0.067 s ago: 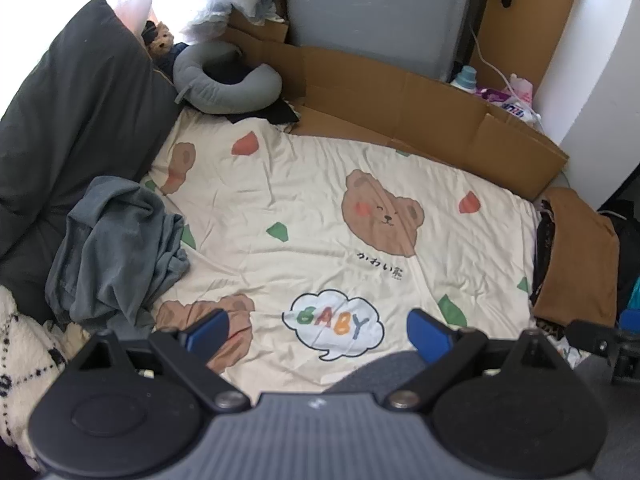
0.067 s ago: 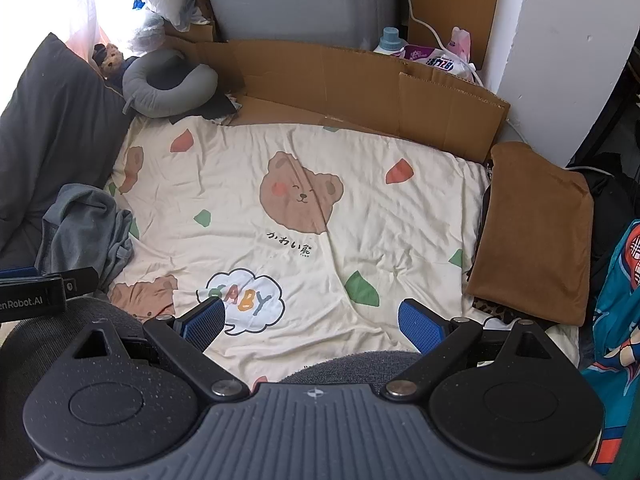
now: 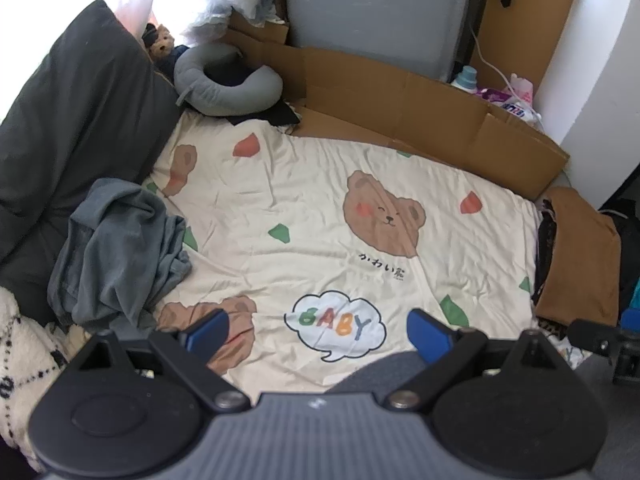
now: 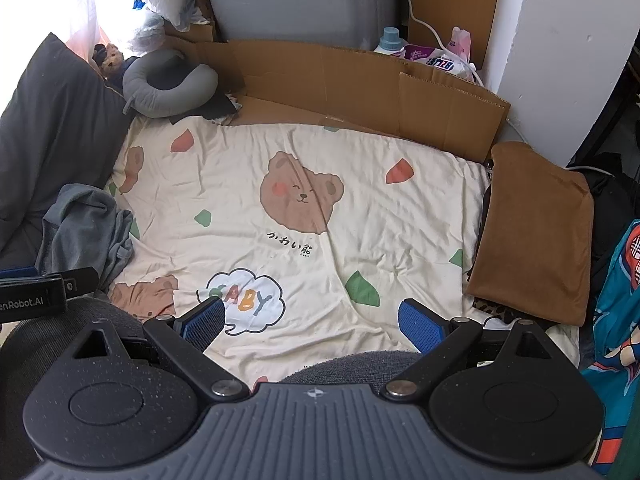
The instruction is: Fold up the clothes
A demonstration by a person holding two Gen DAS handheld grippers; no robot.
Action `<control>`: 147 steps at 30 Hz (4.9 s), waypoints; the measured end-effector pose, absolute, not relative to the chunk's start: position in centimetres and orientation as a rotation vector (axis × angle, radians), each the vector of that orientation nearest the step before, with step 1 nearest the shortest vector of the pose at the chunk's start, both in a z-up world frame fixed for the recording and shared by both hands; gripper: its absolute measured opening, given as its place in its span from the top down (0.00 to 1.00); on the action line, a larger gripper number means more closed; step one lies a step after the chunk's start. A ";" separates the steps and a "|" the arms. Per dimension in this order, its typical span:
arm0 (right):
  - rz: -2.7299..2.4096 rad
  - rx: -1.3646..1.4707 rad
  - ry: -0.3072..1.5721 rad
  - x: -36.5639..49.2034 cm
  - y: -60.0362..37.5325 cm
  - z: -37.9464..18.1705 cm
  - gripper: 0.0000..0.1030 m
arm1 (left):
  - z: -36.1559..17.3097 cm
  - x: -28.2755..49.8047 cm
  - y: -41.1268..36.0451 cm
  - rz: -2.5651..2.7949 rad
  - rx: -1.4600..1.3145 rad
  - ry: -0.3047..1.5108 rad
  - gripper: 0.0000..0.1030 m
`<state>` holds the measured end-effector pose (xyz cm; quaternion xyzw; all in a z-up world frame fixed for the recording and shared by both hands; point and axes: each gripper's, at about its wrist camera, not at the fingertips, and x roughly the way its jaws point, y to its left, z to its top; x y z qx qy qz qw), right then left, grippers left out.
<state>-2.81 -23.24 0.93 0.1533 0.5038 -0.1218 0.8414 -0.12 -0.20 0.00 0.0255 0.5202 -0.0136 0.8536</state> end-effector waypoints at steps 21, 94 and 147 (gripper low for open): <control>-0.281 0.322 1.060 -2.9 -23.2 1.1 0.06 | 0.0 -0.1 -0.1 -0.043 0.050 1.093 0.06; -0.340 0.406 1.014 -3.6 -23.8 1.6 0.06 | 0.9 -0.1 -0.4 -0.028 0.050 1.083 0.06; -0.255 0.354 0.949 3.4 -22.5 3.5 0.06 | 3.0 -1.1 20.5 0.173 -0.197 0.942 0.05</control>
